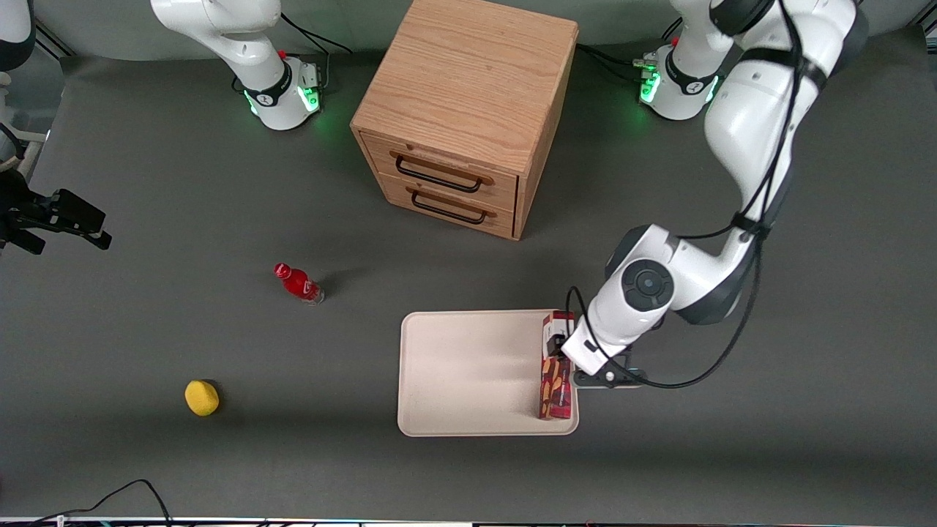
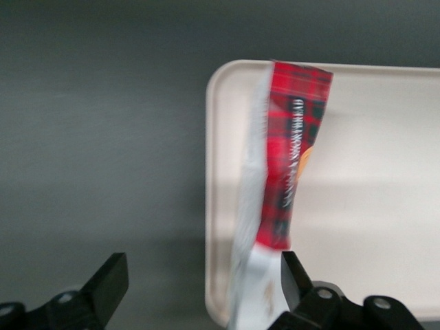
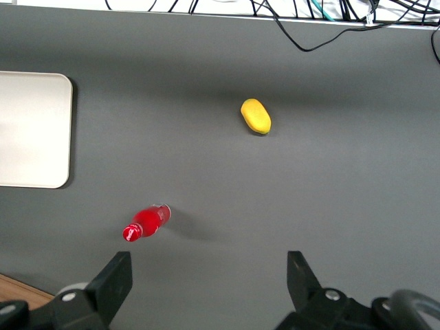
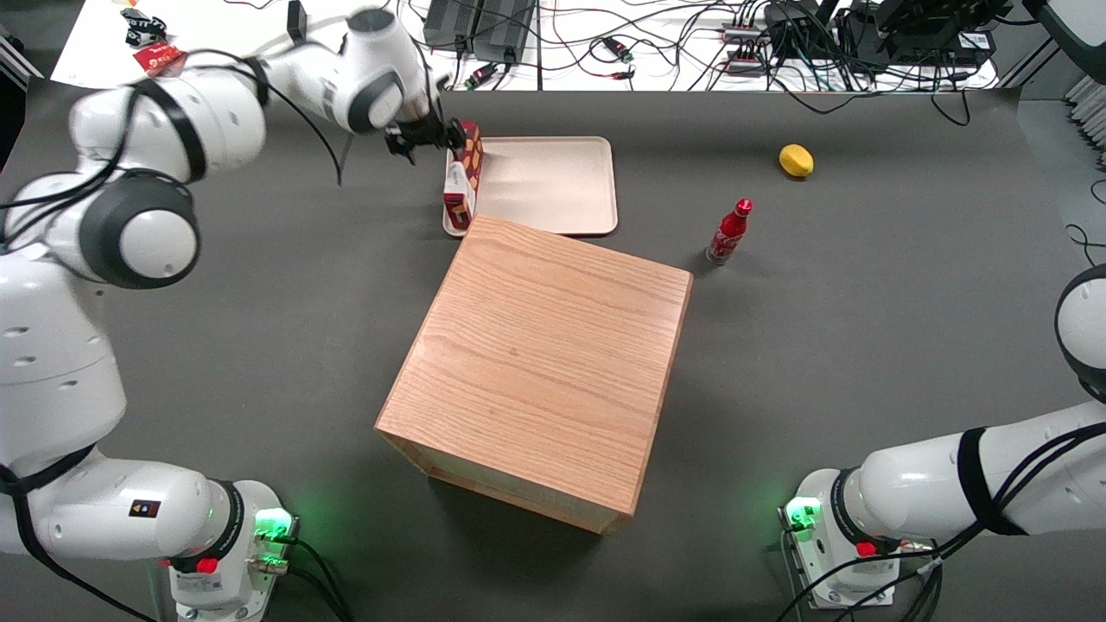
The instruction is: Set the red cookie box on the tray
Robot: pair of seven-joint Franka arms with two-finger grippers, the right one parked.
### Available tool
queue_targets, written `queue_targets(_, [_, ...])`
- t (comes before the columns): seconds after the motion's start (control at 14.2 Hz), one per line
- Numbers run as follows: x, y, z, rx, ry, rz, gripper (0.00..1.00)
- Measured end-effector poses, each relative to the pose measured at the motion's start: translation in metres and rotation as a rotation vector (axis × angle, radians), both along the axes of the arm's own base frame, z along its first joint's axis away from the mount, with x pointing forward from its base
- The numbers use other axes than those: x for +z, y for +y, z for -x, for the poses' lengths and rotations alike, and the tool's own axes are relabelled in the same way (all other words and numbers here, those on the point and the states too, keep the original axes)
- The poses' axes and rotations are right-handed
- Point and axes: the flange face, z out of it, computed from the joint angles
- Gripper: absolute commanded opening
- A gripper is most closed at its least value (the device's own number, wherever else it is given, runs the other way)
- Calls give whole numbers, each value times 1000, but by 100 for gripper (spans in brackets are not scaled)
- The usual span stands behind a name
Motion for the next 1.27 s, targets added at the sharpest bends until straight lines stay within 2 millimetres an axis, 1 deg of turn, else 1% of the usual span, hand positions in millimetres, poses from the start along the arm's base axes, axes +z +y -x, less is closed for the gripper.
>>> queue_targets(0.14, [74, 23, 10, 57, 43, -25, 100])
queue_targets(0.28, [146, 53, 31, 89, 81, -69, 100])
queue_targets(0.35, [179, 72, 44, 84, 100, -90, 100])
queue_targets(0.42, [207, 96, 55, 72, 122, -104, 100])
queue_targets(0.49, [231, 123, 66, 51, 147, -109, 100])
queue_targets(0.56, [254, 155, 77, 23, 172, -106, 100])
queue_targets(0.63, [272, 188, 87, -7, 194, -101, 100])
queue_targets(0.7, [285, 218, 98, -35, 212, -96, 100])
queue_targets(0.77, [293, 243, 109, -56, 223, -91, 100])
queue_targets(0.85, [295, 262, 120, -70, 229, -85, 100])
queue_targets(0.92, [295, 276, 131, -80, 236, -78, 100])
queue_targets(0.99, [293, 285, 143, -83, 242, -73, 100])
queue_targets(1.13, [290, 292, 166, -80, 245, -66, 100])
queue_targets(1.27, [292, 295, 179, -79, 245, -63, 100])
